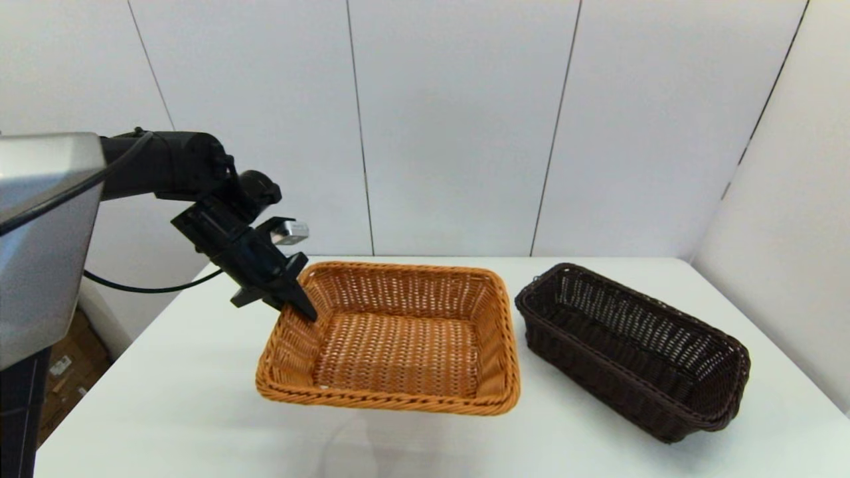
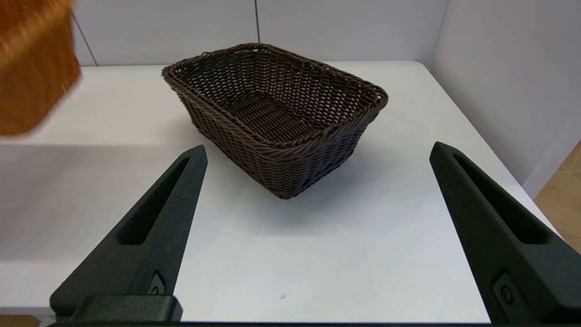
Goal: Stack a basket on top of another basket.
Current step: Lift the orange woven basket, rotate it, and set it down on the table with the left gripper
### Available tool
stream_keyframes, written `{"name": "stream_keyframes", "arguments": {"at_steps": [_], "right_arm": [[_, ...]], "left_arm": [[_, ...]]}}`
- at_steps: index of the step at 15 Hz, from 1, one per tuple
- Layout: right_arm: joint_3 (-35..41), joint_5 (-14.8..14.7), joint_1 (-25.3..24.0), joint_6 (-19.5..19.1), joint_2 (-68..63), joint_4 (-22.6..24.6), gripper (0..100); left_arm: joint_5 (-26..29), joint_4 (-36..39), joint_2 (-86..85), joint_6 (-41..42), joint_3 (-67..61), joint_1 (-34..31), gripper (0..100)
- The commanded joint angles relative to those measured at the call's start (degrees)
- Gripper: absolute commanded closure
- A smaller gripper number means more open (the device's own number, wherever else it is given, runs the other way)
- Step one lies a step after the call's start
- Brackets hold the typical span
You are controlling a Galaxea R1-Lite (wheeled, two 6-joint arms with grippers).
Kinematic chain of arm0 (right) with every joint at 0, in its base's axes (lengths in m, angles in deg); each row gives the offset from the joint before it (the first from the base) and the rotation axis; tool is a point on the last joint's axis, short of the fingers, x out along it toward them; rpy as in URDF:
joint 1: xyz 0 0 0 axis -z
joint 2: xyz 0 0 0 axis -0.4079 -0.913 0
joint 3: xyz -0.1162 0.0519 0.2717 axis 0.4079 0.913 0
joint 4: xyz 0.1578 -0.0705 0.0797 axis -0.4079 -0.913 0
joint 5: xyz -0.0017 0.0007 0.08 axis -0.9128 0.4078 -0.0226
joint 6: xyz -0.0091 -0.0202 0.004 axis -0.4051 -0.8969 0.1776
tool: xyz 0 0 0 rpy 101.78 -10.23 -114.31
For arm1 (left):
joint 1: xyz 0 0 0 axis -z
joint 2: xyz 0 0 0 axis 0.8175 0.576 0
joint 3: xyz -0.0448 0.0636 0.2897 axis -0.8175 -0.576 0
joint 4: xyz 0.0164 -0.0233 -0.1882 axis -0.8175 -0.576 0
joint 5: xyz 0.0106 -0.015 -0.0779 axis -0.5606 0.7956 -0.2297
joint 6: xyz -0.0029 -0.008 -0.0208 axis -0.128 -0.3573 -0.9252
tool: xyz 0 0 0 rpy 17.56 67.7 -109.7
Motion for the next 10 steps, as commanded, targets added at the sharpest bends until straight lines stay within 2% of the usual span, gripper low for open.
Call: {"name": "stream_keyframes", "arguments": {"at_steps": [1, 6, 10], "right_arm": [[0.0, 0.0, 0.0, 0.0, 0.0, 0.0, 0], [0.0, 0.0, 0.0, 0.0, 0.0, 0.0, 0], [0.0, 0.0, 0.0, 0.0, 0.0, 0.0, 0]], "left_arm": [[-0.2, 0.8, 2.6, -2.4, 0.0, 1.6, 100], [-1.3, 5.3, 4.6, -10.2, 0.0, 3.5, 100], [-1.9, 6.5, 5.9, -11.8, 0.0, 4.1, 100]]}}
